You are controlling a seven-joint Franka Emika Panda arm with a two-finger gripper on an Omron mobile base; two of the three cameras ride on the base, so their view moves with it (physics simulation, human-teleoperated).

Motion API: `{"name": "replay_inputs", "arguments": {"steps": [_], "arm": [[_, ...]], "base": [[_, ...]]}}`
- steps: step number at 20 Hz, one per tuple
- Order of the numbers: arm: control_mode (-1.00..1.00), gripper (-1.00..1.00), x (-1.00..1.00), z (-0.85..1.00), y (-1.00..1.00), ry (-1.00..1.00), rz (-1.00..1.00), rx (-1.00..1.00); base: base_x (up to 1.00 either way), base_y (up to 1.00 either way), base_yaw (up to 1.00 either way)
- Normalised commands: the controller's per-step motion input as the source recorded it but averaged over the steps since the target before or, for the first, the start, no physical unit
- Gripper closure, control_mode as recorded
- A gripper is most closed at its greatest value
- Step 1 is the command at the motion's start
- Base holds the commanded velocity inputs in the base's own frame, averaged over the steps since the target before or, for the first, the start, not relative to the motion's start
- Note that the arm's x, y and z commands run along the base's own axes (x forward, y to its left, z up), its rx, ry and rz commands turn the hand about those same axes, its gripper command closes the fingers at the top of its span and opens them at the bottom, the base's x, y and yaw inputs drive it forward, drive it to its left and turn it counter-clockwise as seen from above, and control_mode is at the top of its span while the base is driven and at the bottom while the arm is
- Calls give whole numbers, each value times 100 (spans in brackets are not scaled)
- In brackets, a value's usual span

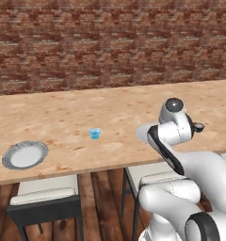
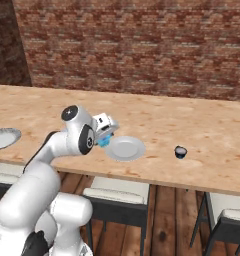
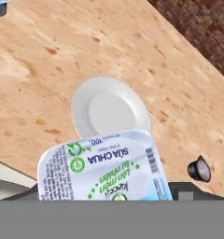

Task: Place two yogurt containers on each plate.

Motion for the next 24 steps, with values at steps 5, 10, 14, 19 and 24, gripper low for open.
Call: {"name": "replay_inputs", "arguments": {"steps": [5,10,14,19,24], "arm": [[-100,100,56,-35,0,12,-4,-1],[-100,100,74,-25,-7,1,-6,-2],[-100,100,49,-51,-7,0,0,-1],[-100,100,35,-58,-8,0,0,0],[-100,100,27,-38,-8,0,0,0]], "base": [[0,0,0],[0,0,0],[0,0,0],[0,0,0],[0,0,0]]}}
